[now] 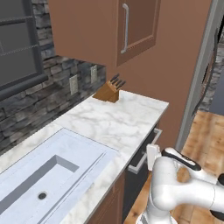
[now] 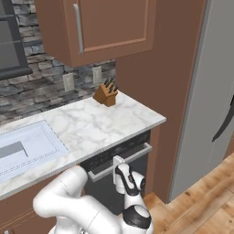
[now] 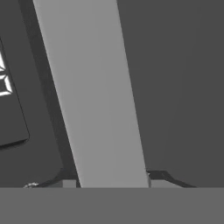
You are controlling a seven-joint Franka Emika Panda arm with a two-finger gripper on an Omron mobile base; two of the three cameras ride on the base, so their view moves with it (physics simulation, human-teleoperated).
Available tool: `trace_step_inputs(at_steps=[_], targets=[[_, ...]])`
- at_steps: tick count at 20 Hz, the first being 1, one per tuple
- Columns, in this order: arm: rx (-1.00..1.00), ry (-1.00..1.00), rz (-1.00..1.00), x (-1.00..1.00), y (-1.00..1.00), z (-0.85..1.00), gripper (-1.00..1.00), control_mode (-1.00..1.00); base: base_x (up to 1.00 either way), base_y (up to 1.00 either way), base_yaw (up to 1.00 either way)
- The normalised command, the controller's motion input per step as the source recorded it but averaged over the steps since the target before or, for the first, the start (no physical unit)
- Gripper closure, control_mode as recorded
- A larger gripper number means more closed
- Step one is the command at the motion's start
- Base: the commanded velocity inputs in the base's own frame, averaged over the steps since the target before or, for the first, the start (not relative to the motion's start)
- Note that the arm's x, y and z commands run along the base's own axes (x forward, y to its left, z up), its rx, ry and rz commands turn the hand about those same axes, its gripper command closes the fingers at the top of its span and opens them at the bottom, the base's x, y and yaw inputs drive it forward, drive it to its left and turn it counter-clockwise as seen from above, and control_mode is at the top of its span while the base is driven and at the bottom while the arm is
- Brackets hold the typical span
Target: Open the dishwasher door and pull out the top rack.
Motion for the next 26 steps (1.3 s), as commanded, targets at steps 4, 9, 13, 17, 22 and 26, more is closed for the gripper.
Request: trace_step_inputs(at_steps=[4, 9, 13, 17, 22, 26], targets=[[0.01, 0.04, -0.01, -0.11, -0.05, -0.12, 1.0, -1.0, 0.0, 0.0, 0.0], [-0.07, 0.06, 0.0, -0.27, -0.73, -0.22, 1.0, -1.0, 0.0, 0.0, 0.0], [-0.17, 0.16, 0.0, -0.54, -0.99, -0.3, 1.0, -1.0, 0.0, 0.0, 0.0], [-0.3, 0.35, 0.0, -0.61, -1.0, -0.54, 1.0, -1.0, 0.0, 0.0, 0.0], [-0.44, 0.49, 0.0, -0.52, -1.0, -0.89, 1.0, -1.0, 0.0, 0.0, 0.0], [-0.49, 0.55, 0.0, -0.46, -1.0, -1.0, 1.0, -1.0, 0.0, 0.0, 0.0]])
